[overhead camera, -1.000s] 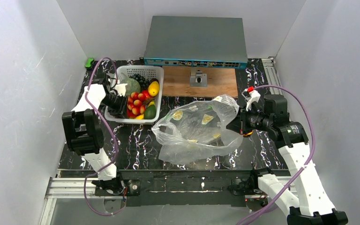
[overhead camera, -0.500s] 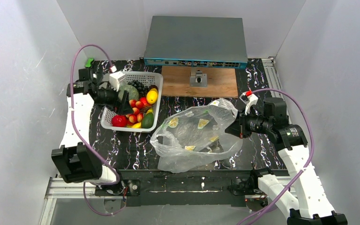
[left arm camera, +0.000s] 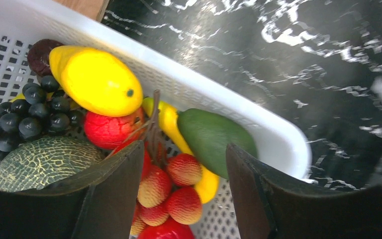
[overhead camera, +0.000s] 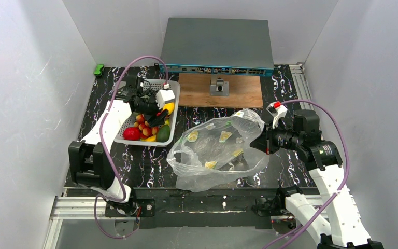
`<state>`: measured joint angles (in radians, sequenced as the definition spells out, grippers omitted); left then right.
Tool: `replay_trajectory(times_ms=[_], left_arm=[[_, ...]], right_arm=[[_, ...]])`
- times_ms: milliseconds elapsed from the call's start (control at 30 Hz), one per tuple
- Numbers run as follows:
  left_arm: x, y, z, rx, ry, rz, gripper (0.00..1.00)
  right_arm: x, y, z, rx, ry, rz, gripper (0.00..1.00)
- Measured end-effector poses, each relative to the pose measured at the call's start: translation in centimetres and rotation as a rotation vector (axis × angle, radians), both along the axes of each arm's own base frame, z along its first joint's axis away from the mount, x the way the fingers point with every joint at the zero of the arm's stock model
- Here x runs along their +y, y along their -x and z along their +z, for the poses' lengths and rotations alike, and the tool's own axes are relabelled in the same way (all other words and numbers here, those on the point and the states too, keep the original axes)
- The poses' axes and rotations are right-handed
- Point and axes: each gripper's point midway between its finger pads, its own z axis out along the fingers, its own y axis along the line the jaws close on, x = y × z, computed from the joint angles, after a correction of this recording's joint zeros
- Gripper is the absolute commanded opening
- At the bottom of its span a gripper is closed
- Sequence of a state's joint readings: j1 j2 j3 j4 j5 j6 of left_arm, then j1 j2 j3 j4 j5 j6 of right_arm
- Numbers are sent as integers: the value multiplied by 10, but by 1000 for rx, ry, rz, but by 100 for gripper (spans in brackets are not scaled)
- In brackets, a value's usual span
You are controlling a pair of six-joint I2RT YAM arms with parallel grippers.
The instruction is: Place the fake fruits into the plastic bag and tie a complex knot
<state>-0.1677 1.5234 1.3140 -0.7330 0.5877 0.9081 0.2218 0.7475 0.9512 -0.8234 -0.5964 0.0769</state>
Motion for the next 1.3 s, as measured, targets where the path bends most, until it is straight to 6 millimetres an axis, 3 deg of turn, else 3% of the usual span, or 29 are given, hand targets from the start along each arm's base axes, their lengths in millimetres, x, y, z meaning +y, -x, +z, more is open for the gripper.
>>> replay_trajectory(times_ms=[233, 533, 700, 867, 1033, 1133, 1300], left_arm=[[9, -7, -45, -40, -88, -99, 53], [9, -25, -71, -132, -145, -206, 47], [10, -32, -74, -175, -166, -228, 38], [9, -42, -78, -202, -179, -227, 36], [9, -45, -79, -214, -188, -221, 15], [10, -39, -78, -192, -186, -218, 0], [13, -17, -60, -125, -170, -191, 0]], right_arm=[[-1, 1, -2, 6, 7, -5, 1], [-2, 1, -3, 14, 11, -7, 1], [-2, 1, -4, 22, 13, -7, 1], [-2, 0, -7, 35, 16, -6, 1], [-2, 2, -8, 45, 18, -7, 1], [-2, 3, -9, 53, 20, -7, 1], [-3, 3, -10, 54, 24, -8, 1]])
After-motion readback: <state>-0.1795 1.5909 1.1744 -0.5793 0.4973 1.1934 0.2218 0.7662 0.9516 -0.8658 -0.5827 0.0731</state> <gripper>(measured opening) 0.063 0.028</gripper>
